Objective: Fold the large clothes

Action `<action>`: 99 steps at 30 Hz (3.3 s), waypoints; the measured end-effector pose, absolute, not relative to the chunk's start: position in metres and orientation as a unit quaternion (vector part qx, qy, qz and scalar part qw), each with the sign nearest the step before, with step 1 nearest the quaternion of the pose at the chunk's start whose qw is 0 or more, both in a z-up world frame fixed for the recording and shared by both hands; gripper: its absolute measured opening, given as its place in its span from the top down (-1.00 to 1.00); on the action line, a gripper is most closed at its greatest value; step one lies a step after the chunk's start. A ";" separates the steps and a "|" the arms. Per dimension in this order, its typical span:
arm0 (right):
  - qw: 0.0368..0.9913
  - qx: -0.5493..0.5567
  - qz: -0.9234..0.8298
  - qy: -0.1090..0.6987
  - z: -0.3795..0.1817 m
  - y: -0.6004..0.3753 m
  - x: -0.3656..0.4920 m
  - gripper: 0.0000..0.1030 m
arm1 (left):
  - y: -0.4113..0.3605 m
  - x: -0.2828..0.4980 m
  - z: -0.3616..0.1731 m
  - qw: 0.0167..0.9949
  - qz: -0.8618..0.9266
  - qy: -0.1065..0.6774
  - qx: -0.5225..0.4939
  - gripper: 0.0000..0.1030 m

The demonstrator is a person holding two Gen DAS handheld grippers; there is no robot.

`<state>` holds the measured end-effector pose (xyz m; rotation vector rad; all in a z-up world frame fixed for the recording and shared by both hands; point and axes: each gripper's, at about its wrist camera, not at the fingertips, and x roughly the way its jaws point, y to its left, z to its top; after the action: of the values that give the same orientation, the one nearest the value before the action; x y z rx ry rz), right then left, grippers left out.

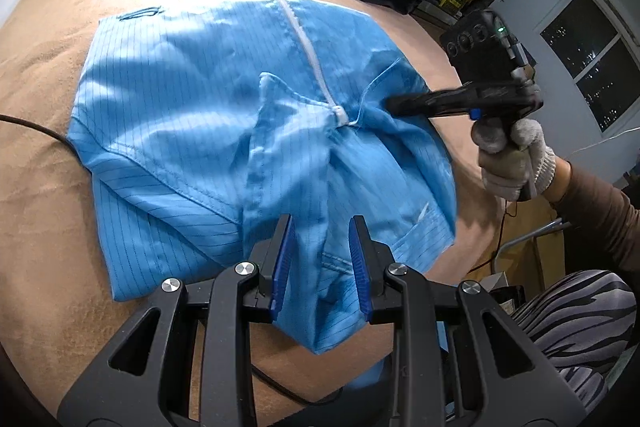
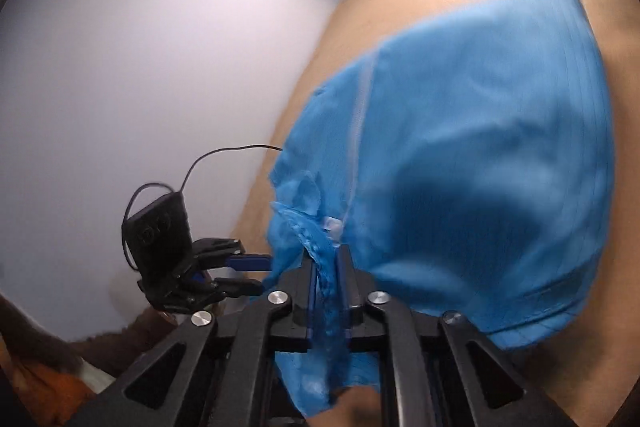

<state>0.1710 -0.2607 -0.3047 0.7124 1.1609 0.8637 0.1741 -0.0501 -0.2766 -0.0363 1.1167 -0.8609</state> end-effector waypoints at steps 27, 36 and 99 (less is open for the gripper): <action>0.880 0.081 0.163 0.438 -0.231 -0.248 0.230 0.50 | -0.045 0.348 -0.252 0.835 -0.298 0.461 -0.026 0.49; 0.847 0.052 0.142 0.509 -0.288 -0.239 0.232 0.60 | -0.046 0.357 -0.314 0.818 -0.293 0.495 -0.011 0.51; 0.849 0.160 0.169 0.475 -0.224 -0.304 0.100 -0.46 | 0.068 0.265 -0.284 0.784 -0.275 0.518 -0.203 -0.35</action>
<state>0.1002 -0.3043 -0.2238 0.3377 1.0008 0.3564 0.2645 0.0681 -0.2839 -0.4372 1.1171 -0.5935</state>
